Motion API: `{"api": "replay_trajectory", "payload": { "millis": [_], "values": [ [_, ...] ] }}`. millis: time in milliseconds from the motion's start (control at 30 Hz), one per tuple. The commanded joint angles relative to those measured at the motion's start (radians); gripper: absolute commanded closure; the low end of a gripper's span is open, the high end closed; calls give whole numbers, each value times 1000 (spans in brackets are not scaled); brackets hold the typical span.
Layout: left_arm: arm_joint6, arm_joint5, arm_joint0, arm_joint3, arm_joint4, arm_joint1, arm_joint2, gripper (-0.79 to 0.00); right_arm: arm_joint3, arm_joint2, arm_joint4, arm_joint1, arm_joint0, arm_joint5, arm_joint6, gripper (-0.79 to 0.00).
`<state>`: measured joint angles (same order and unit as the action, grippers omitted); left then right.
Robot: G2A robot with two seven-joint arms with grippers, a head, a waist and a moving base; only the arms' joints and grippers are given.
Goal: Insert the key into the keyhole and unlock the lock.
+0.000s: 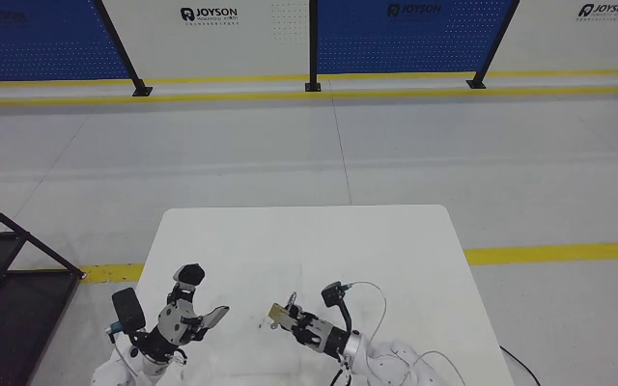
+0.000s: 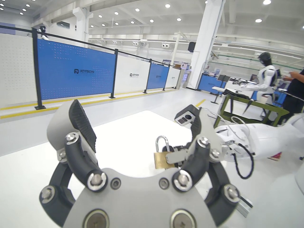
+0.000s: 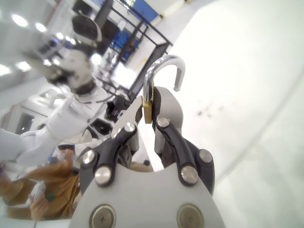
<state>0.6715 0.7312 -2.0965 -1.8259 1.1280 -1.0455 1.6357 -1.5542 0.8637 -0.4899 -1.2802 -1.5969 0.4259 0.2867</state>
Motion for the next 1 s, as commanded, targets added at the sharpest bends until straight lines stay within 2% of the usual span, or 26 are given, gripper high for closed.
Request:
{"api": "replay_trajectory", "payload": {
  "millis": [0,167,367,400,433,467,500,533,733,967],
  "values": [
    [22,-21,-14,-2,7,-2,10,-785,21,-32,3,-8,27,-34,28,0],
    [22,-21,-14,-2,7,-2,10,-785,89,-91,-17,-24,91,-124,106,0],
    [22,-21,-14,-2,7,-2,10,-785,164,-139,-35,-48,151,-237,95,0],
    [22,-21,-14,-2,7,-2,10,-785,173,-145,-35,-52,157,-246,93,-163],
    [22,-21,-14,-2,7,-2,10,-785,181,-149,-38,-54,162,-257,90,-274],
    [22,-21,-14,-2,7,-2,10,-785,187,-153,-42,-56,166,-271,84,-582],
    [22,-21,-14,-2,7,-2,10,-785,189,-157,-46,-58,167,-279,79,-763],
    [22,-21,-14,-2,7,-2,10,-785,191,-162,-49,-59,168,-281,75,-785],
    [22,-21,-14,-2,7,-2,10,-785,169,-169,-85,-57,151,-282,51,-785],
    [22,-21,-14,-2,7,-2,10,-785,74,-139,-168,-31,77,-273,10,-785]
  ]
}}
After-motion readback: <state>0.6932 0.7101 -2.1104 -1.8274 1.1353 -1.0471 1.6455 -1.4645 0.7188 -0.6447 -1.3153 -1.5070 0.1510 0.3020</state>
